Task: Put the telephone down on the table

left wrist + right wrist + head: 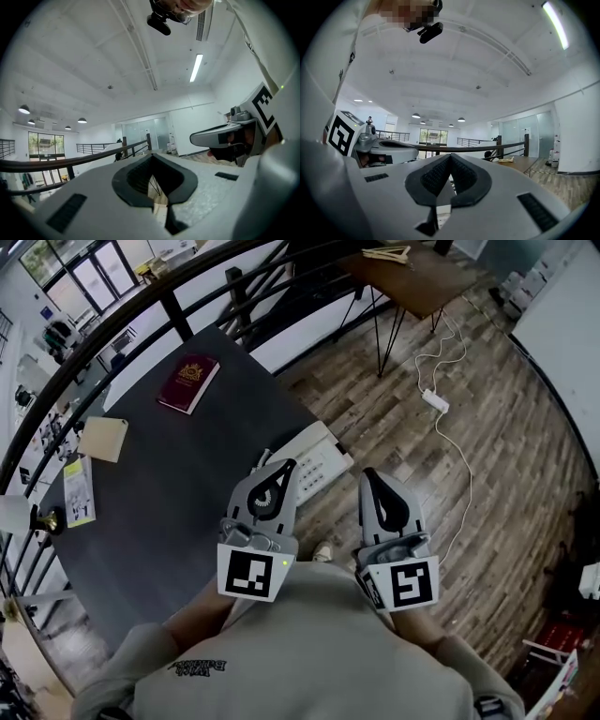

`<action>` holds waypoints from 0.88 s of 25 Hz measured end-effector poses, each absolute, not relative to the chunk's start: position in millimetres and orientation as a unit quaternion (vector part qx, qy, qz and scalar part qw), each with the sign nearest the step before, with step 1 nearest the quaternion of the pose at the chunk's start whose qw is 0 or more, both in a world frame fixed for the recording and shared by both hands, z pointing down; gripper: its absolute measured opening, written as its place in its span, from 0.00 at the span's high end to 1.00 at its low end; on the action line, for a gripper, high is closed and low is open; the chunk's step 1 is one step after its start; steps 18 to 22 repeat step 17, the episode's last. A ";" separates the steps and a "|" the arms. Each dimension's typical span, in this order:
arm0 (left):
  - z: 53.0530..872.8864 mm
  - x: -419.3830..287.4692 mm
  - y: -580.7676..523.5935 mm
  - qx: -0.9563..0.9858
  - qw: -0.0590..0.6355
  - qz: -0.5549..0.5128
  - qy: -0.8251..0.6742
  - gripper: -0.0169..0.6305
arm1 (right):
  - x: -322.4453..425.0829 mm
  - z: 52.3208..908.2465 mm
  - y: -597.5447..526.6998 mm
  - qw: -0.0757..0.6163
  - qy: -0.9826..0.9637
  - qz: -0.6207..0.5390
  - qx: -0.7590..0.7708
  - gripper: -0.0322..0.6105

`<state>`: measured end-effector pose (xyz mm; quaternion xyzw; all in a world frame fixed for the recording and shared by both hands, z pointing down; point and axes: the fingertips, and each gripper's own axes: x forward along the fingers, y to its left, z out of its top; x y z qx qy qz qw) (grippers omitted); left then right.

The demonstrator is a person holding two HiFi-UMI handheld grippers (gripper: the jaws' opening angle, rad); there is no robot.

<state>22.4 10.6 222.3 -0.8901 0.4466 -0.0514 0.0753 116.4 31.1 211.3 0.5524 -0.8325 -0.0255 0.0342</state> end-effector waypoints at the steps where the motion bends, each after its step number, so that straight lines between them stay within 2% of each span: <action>1: 221.1 21.9 10.3 -0.889 0.072 -0.048 0.450 0.97 | 117.0 211.4 31.0 0.033 -0.833 -0.022 0.551 0.95; 6: 219.6 24.3 7.0 -0.886 0.077 -0.056 0.455 0.97 | 123.7 209.1 26.4 0.010 -0.836 0.021 0.548 0.95; 22: 217.8 29.3 5.3 -0.889 0.094 -0.073 0.441 0.97 | 125.3 208.0 15.0 0.010 -0.839 0.022 0.544 0.95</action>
